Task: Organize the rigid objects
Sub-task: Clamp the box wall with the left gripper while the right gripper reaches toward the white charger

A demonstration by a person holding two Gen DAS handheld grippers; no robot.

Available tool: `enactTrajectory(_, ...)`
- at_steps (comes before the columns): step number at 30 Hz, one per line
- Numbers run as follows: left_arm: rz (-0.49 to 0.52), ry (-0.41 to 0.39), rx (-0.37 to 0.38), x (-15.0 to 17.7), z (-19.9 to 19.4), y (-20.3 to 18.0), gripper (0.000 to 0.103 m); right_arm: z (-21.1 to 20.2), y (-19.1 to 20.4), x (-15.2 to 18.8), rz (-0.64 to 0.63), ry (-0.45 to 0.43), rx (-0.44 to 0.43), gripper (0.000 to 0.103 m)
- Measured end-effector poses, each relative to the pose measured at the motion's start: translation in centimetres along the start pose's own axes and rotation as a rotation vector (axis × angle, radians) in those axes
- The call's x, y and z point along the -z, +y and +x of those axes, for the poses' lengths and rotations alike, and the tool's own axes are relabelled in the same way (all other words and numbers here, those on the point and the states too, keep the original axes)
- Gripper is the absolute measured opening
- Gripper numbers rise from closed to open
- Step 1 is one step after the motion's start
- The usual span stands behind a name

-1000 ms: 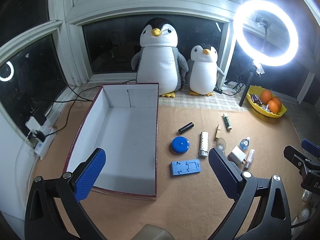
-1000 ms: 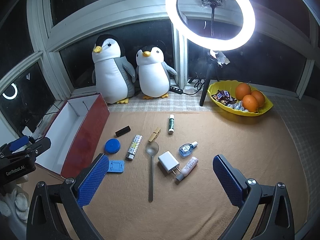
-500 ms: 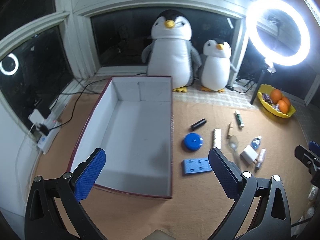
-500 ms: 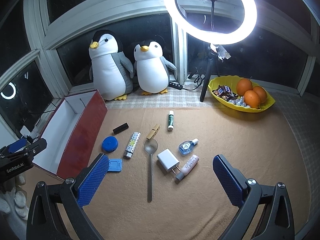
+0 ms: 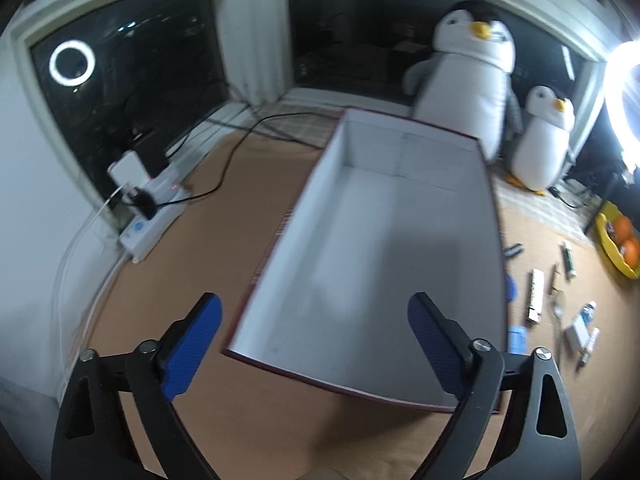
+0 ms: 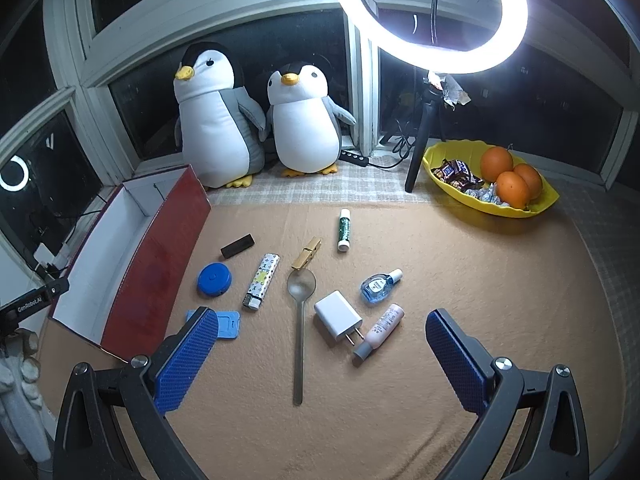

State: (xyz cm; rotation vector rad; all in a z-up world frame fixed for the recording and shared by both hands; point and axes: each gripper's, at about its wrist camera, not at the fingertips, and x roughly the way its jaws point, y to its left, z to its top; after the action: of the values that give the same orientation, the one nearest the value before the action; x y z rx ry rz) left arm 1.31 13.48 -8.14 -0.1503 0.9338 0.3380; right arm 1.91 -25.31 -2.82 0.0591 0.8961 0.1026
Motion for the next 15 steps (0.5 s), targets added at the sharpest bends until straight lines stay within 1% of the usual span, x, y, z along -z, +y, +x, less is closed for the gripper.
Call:
enactTrajectory(1, -0.010, 0.009, -0.008, 0.0, 0.5, 0.5, 0.086, 0.1, 0.0, 0.0, 0.000, 0.003, 0.002, 0.102)
enactTrajectory(3, -0.030, 0.032, -0.023, -0.2, 1.7, 1.7, 0.081, 0.5, -0.2, 0.1, 0.003, 0.009, 0.005, 0.102)
enactTrajectory(4, -0.034, 0.038, -0.029, -0.2, 2.1, 2.0, 0.075, 0.6, -0.2, 0.1, 0.004, 0.013, 0.008, 0.102)
enactTrajectory(6, -0.039, 0.051, -0.045, -0.3, 3.0, 2.8, 0.068, 1.0, -0.4, 0.2, 0.007, 0.018, 0.013, 0.102)
enactTrajectory(8, -0.043, 0.058, -0.052, -0.3, 3.6, 3.3, 0.066, 1.2, -0.6, 0.3, 0.012, 0.021, 0.015, 0.102)
enactTrajectory(10, -0.046, 0.074, -0.055, -0.2, 4.3, 3.6, 0.057, 1.5, -1.0, 0.4, 0.020, 0.025, 0.013, 0.102)
enactTrajectory(11, -0.045, 0.078, -0.055, -0.1, 4.5, 3.6, 0.056, 1.6, -1.2, 0.5, 0.027, 0.025, 0.007, 0.102)
enactTrajectory(13, -0.038, 0.085, -0.057, 0.0, 4.9, 3.6, 0.047, 1.8, -1.8, 0.7, 0.047, 0.025, 0.001, 0.102)
enactTrajectory(15, -0.033, 0.097, -0.053, 0.3, 5.4, 3.6, 0.044, 2.1, -2.7, 0.9, 0.065, 0.028, 0.001, 0.102)
